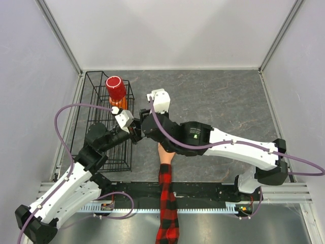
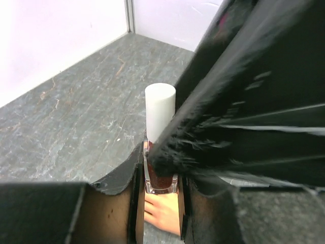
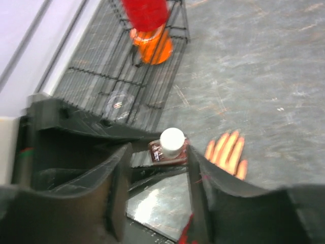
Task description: Paint the nails
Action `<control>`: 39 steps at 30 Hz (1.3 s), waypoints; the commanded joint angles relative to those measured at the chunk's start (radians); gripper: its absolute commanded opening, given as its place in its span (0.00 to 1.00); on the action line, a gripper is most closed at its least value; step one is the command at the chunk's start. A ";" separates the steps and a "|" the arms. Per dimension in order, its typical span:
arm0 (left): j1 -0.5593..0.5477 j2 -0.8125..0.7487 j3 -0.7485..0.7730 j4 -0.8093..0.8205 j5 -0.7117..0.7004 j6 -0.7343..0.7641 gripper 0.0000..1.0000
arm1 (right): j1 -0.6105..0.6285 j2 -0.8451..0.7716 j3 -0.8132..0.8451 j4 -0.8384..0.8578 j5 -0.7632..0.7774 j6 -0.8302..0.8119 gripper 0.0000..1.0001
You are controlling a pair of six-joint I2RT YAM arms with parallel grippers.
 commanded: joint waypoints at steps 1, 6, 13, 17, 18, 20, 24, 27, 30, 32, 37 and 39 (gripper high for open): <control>0.006 0.028 0.060 0.113 -0.008 0.019 0.02 | -0.022 -0.095 -0.021 -0.019 -0.224 -0.032 0.64; 0.006 0.092 0.108 0.102 0.218 -0.026 0.02 | -0.123 -0.262 -0.095 0.000 -0.340 -0.254 0.91; 0.006 0.193 0.151 0.219 0.616 -0.185 0.02 | -0.341 -0.408 -0.257 0.093 -1.040 -0.497 0.77; 0.006 0.229 0.134 0.378 0.758 -0.335 0.02 | -0.383 -0.428 -0.290 0.124 -1.247 -0.547 0.68; 0.006 0.232 0.134 0.397 0.764 -0.343 0.02 | -0.388 -0.429 -0.296 0.135 -1.285 -0.550 0.65; 0.006 0.241 0.136 0.406 0.782 -0.362 0.02 | -0.394 -0.435 -0.311 0.167 -1.347 -0.552 0.64; 0.006 0.252 0.136 0.434 0.799 -0.386 0.02 | -0.400 -0.429 -0.322 0.210 -1.349 -0.546 0.65; 0.006 0.255 0.136 0.440 0.810 -0.392 0.02 | -0.408 -0.415 -0.311 0.216 -1.345 -0.552 0.61; 0.006 0.258 0.136 0.443 0.815 -0.398 0.02 | -0.412 -0.408 -0.305 0.234 -1.356 -0.554 0.54; 0.006 0.261 0.137 0.443 0.813 -0.398 0.02 | -0.412 -0.393 -0.299 0.237 -1.361 -0.554 0.52; 0.006 0.260 0.139 0.426 0.798 -0.383 0.02 | -0.414 -0.380 -0.311 0.253 -1.381 -0.546 0.44; 0.007 0.258 0.143 0.409 0.795 -0.374 0.02 | -0.414 -0.377 -0.316 0.256 -1.378 -0.544 0.36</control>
